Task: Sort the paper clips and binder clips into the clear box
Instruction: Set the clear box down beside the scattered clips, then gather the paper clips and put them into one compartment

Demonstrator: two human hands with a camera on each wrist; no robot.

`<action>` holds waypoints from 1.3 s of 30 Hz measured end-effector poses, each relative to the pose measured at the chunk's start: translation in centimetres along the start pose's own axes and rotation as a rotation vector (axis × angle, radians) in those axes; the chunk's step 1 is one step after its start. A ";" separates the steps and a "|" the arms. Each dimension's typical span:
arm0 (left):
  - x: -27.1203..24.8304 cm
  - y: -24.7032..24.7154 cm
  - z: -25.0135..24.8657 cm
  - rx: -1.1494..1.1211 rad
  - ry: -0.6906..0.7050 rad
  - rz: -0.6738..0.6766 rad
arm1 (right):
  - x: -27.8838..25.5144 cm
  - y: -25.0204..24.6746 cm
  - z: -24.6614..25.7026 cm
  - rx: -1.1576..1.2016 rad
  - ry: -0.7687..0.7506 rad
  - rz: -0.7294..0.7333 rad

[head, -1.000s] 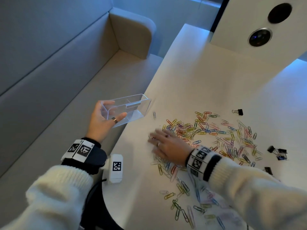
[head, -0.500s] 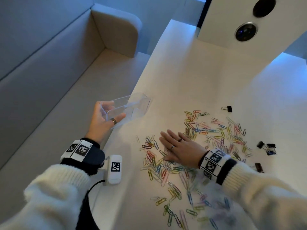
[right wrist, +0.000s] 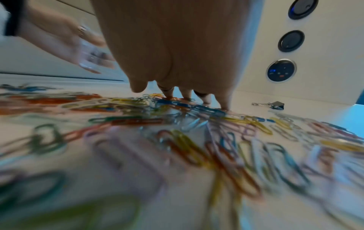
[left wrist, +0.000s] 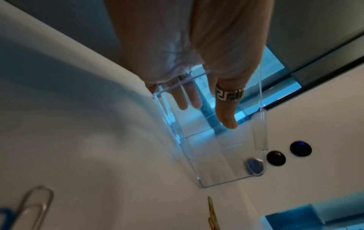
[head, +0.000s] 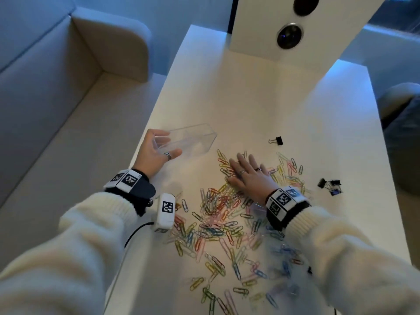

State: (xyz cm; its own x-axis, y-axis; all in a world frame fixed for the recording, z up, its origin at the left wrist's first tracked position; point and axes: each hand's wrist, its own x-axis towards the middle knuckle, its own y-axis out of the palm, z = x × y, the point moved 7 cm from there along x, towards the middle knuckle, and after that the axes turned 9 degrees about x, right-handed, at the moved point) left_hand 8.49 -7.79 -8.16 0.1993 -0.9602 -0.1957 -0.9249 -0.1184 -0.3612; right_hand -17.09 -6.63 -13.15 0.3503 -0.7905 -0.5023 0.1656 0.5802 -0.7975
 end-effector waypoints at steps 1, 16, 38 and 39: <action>0.2 0.6 -0.1 0.014 0.008 0.014 | -0.7 0.4 -0.2 -0.022 -0.014 0.010; -1.0 -1.1 2.0 0.466 -0.064 -0.046 | -4.8 -2.3 -5.7 0.352 0.154 -0.316; -8.3 13.6 -2.4 0.694 0.164 0.255 | -5.3 -3.7 -9.3 0.373 0.361 -0.498; -7.7 14.8 -3.0 0.763 0.199 0.287 | -5.1 -3.8 -10.2 0.378 0.402 -0.469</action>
State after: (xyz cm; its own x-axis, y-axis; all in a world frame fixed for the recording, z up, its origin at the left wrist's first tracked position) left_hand -7.72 -2.94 -9.28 -0.1373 -0.9622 -0.2350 -0.4443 0.2719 -0.8536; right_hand -28.95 -6.80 -10.96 -0.1901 -0.9418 -0.2774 0.5479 0.1327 -0.8260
